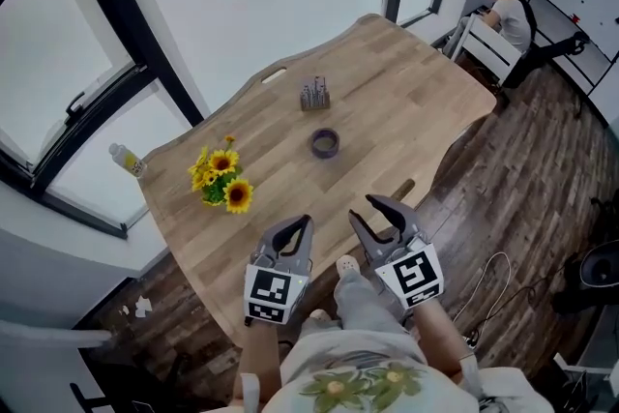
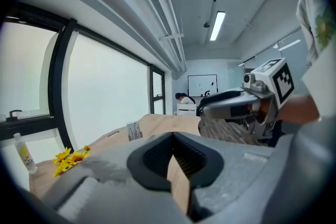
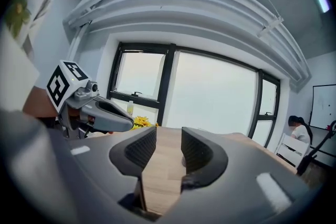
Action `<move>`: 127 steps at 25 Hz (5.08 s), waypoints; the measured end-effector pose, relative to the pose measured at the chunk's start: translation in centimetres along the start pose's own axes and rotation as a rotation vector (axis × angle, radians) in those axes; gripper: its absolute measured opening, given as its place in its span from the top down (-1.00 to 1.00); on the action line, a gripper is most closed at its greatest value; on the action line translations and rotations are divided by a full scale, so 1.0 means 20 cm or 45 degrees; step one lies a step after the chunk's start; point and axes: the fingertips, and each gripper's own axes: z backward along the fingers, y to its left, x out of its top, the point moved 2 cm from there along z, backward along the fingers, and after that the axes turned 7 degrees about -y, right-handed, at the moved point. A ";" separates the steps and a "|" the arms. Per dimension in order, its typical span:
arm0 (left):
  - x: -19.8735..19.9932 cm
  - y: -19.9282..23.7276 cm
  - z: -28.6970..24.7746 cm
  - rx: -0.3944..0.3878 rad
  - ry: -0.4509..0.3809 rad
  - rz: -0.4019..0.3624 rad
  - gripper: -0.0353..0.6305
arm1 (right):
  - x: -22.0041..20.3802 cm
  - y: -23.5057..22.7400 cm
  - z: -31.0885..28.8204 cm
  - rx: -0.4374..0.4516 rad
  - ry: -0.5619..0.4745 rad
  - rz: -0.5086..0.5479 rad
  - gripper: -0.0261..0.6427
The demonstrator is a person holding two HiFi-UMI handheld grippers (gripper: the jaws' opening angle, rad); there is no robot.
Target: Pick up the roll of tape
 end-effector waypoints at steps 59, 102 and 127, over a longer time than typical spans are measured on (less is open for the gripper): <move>-0.35 0.63 -0.61 0.325 0.215 0.274 0.88 | -0.95 -0.42 -1.22 0.584 0.517 0.215 0.35; -0.59 0.67 -0.76 0.232 0.348 0.359 0.89 | -1.45 -0.34 -1.36 0.787 0.856 0.611 0.69; -0.57 0.65 -0.73 0.251 0.326 0.333 0.88 | -1.33 -0.34 -1.31 0.758 0.802 0.598 0.69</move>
